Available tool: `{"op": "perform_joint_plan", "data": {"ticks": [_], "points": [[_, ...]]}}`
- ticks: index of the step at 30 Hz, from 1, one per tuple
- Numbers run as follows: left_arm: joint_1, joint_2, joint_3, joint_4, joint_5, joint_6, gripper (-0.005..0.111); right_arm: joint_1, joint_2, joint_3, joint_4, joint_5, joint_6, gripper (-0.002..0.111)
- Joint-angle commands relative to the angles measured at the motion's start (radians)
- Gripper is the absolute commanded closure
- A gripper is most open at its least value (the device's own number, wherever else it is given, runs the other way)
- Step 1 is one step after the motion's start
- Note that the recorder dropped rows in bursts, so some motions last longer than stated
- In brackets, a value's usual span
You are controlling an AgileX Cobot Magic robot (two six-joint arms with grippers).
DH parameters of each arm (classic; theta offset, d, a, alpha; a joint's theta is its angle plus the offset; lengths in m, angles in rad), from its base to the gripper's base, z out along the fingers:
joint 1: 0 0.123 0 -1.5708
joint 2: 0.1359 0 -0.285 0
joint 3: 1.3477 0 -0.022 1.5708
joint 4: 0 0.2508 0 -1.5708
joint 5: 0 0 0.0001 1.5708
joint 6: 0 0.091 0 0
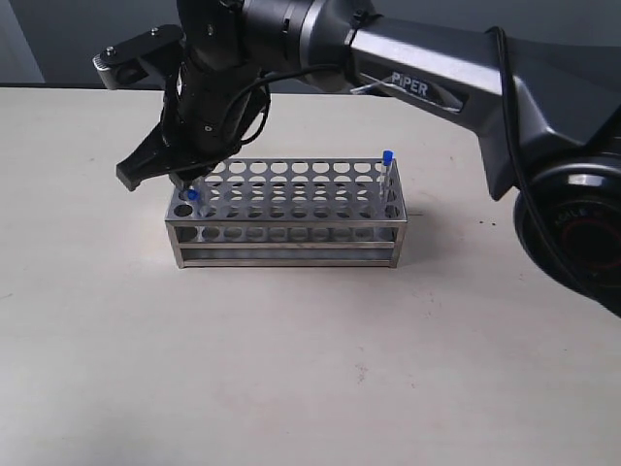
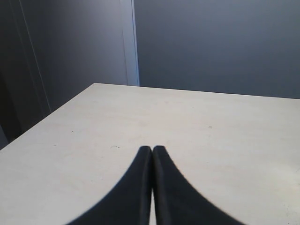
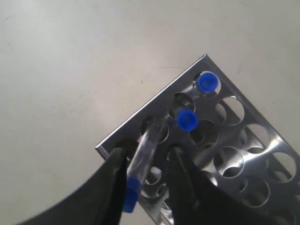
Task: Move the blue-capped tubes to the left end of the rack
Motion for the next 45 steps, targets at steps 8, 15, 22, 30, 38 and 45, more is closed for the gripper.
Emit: {"op": "perform_joint_plan", "data": {"ticks": [8, 15, 22, 30, 38, 45], "points": [[-0.006, 0.003, 0.004, -0.005, -0.011, -0.002, 0.106, -0.001, -0.016, 0.001, 0.052, 0.058, 0.044, 0.078], [-0.006, 0.003, 0.004, -0.005, -0.011, -0.002, 0.106, -0.001, 0.02, 0.001, 0.059, 0.059, 0.044, 0.078], [-0.006, 0.003, 0.004, -0.005, -0.011, -0.002, 0.106, -0.003, 0.022, 0.001, 0.042, 0.044, 0.044, 0.093], [-0.006, 0.003, 0.004, -0.005, -0.011, -0.002, 0.106, -0.003, 0.015, 0.001, 0.019, 0.05, 0.054, 0.108], [-0.006, 0.003, 0.004, -0.005, -0.011, -0.002, 0.106, -0.001, -0.047, 0.001, -0.012, 0.057, 0.054, 0.108], [-0.006, 0.003, 0.004, -0.005, -0.011, -0.002, 0.106, -0.001, -0.078, 0.001, -0.012, 0.057, 0.051, 0.108]]}}
